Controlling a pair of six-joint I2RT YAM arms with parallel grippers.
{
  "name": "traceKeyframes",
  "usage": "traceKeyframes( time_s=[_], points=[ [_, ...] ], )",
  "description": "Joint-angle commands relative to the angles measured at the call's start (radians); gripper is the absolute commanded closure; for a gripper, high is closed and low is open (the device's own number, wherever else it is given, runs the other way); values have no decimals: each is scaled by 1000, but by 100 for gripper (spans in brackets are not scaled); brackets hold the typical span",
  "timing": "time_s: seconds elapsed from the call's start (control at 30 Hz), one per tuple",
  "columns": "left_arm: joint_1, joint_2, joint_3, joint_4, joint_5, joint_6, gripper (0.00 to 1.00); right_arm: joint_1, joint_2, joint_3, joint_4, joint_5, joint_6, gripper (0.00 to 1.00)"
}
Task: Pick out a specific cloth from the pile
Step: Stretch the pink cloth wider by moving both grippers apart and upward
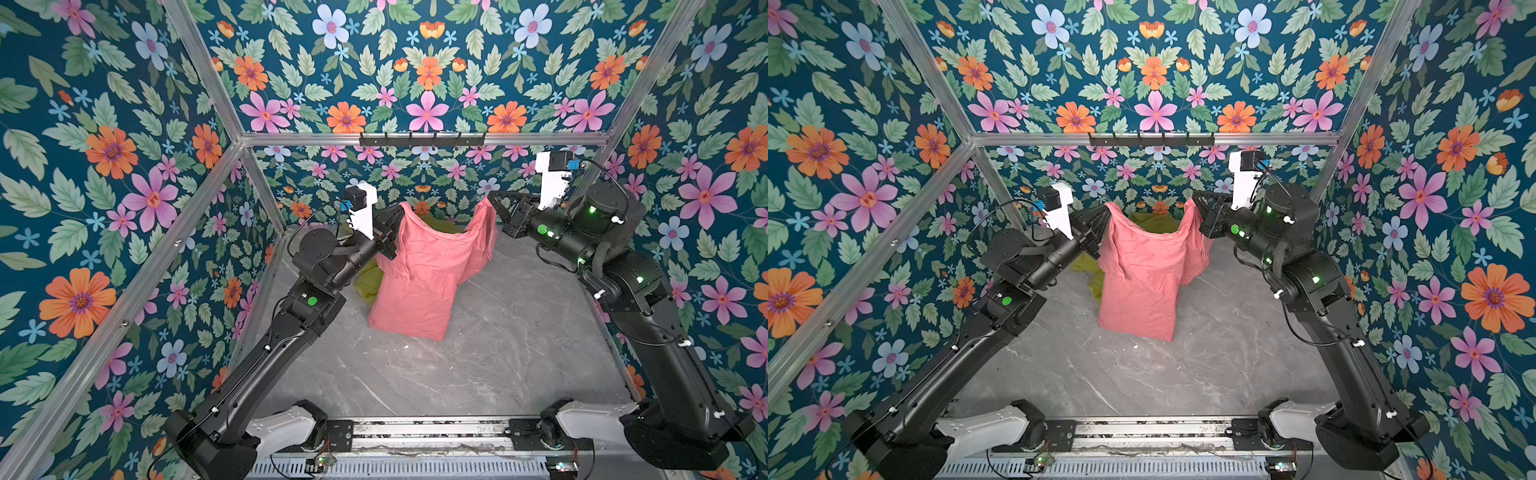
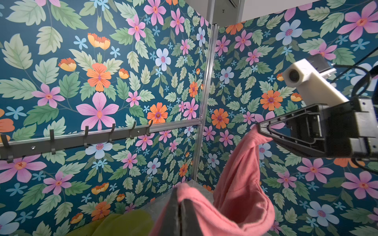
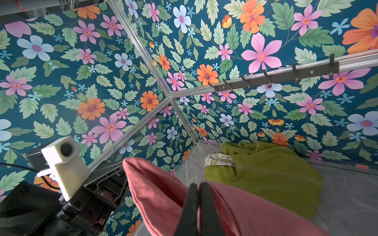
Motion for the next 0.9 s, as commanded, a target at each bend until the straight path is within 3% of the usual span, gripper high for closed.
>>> traceKeyframes(
  time_s=[0.0, 0.33, 0.73, 0.87],
  points=[
    [-16, -7, 9, 69, 12, -20, 100, 0, -19, 7, 1, 5, -13, 100],
    [-143, 4, 40, 88, -12, 1, 100, 1, -83, 19, -56, 45, -24, 100],
    [-277, 30, 131, 31, -49, 21, 100, 0, -115, 103, -114, 5, -26, 100],
    [-328, 9, 102, 39, -74, 21, 100, 0, -148, 99, -145, -17, -17, 100]
  ],
)
